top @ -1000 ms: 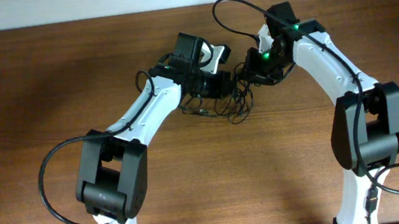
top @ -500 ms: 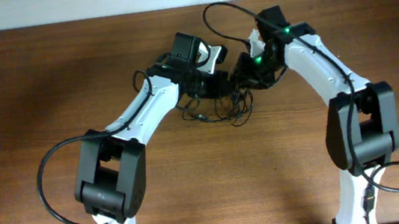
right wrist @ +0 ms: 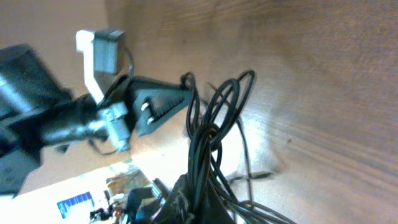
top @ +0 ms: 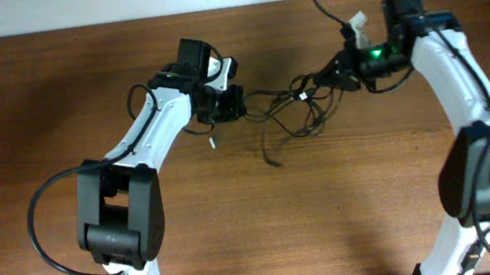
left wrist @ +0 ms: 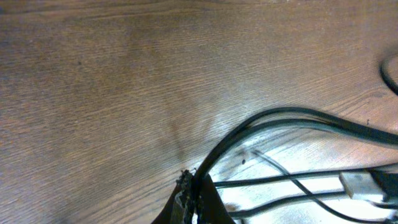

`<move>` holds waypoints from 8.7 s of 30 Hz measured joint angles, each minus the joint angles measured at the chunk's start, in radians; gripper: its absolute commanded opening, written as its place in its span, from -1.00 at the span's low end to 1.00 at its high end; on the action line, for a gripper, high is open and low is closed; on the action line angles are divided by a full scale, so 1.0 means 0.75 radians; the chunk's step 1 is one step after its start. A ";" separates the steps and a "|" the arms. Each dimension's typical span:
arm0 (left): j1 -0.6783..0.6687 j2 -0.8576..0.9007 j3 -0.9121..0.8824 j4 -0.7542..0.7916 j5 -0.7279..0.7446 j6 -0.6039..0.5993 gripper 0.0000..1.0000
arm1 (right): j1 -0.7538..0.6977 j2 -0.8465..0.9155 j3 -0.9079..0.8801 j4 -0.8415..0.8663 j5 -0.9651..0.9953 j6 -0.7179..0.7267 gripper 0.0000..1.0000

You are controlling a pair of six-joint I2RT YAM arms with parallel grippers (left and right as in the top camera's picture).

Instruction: Untangle cables

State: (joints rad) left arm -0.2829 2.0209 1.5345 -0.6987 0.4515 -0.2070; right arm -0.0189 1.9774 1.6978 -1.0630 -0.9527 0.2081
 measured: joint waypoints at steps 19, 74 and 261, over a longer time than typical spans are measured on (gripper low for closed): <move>0.062 -0.345 0.025 -0.208 -0.167 0.269 -0.53 | 0.054 -0.022 -0.011 -0.270 0.832 0.002 0.32; -0.066 -0.180 0.186 0.059 1.415 0.171 -1.00 | 0.331 0.085 -0.011 0.307 0.512 0.339 -0.92; 0.117 -0.028 0.322 -0.464 -0.117 0.426 1.00 | 0.415 0.258 0.153 0.085 0.981 0.589 -0.11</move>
State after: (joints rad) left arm -0.1947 1.9999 1.7763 -1.0470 0.3637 0.1123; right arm 0.2920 2.1708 1.8122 -0.9993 -0.2169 0.6498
